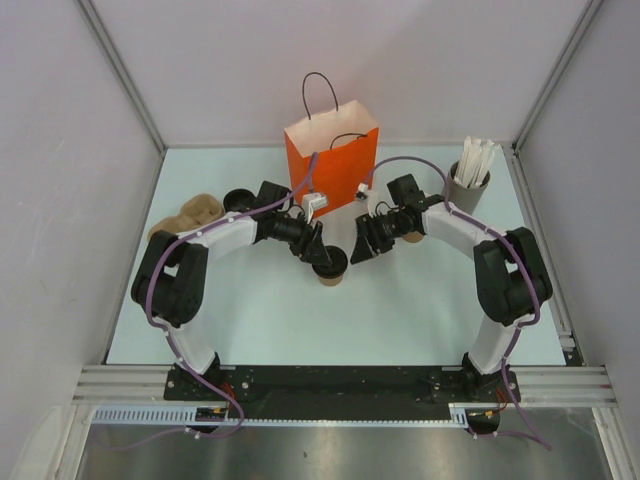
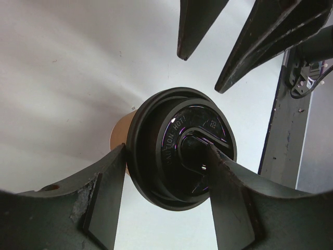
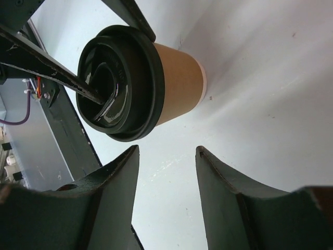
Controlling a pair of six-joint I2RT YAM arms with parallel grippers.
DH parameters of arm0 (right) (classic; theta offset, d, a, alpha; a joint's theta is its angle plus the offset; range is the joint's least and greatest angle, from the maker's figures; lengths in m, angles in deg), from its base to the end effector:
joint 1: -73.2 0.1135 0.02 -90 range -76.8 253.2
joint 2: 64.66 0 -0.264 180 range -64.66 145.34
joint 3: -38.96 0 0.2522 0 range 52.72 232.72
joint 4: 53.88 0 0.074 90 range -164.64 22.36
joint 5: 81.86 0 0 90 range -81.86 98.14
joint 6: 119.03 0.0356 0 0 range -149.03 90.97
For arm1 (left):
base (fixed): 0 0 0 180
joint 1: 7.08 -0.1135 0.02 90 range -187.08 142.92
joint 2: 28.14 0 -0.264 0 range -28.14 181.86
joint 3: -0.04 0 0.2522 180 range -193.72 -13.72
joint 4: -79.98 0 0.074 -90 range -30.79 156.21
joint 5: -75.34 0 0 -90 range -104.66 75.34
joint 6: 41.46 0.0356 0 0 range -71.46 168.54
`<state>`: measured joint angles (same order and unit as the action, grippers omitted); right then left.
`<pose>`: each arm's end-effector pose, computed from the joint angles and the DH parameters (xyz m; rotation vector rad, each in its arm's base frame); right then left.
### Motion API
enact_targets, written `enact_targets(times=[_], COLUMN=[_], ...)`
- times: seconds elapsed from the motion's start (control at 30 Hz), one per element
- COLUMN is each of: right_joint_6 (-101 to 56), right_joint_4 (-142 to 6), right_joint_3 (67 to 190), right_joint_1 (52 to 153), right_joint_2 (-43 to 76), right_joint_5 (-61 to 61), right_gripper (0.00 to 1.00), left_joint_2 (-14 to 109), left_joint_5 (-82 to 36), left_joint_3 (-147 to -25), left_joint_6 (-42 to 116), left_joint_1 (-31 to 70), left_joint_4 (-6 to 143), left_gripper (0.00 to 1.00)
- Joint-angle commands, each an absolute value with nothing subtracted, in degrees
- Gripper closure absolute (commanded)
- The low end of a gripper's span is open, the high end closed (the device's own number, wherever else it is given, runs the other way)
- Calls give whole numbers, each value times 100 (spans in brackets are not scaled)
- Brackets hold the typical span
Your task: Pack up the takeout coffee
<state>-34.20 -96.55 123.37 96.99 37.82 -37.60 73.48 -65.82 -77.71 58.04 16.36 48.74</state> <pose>0.3238 0.1706 0.2068 -0.9040 2.3844 1.1621 0.3183 -0.1682 0.1910 1.0189 2.1826 -1.2226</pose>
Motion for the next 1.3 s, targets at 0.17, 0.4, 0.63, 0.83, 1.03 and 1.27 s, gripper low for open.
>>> enact_targets(times=[0.17,0.4,0.63,0.83,1.03,1.27], right_joint_6=[-3255,-3167,-3149,-3272,-3299,-3422], right_joint_4=[-9313,-9190,-9138,-9278,-9357,-9463], right_joint_3=[12303,12303,12294,12303,12303,12303], right_joint_1=[9833,9886,9974,10044,10176,10404], right_joint_2=[3624,3747,3905,4011,4169,4345], right_joint_5=[-4046,-3941,-3608,-3239,-2572,-1824], right_gripper=[48,48,49,50,54,54], left_joint_2=[7654,7671,7662,7645,7645,7645], left_joint_5=[-5500,-5518,-5518,-5518,-5491,-5447], left_joint_3=[-7481,-7472,-7463,-7463,-7454,-7384], left_joint_6=[6357,6339,6348,6374,6418,6471], left_joint_1=[1603,1603,1612,1603,1603,1612], left_joint_4=[4371,4398,4407,4389,4354,4345], left_gripper=[37,38,38,38,38,38])
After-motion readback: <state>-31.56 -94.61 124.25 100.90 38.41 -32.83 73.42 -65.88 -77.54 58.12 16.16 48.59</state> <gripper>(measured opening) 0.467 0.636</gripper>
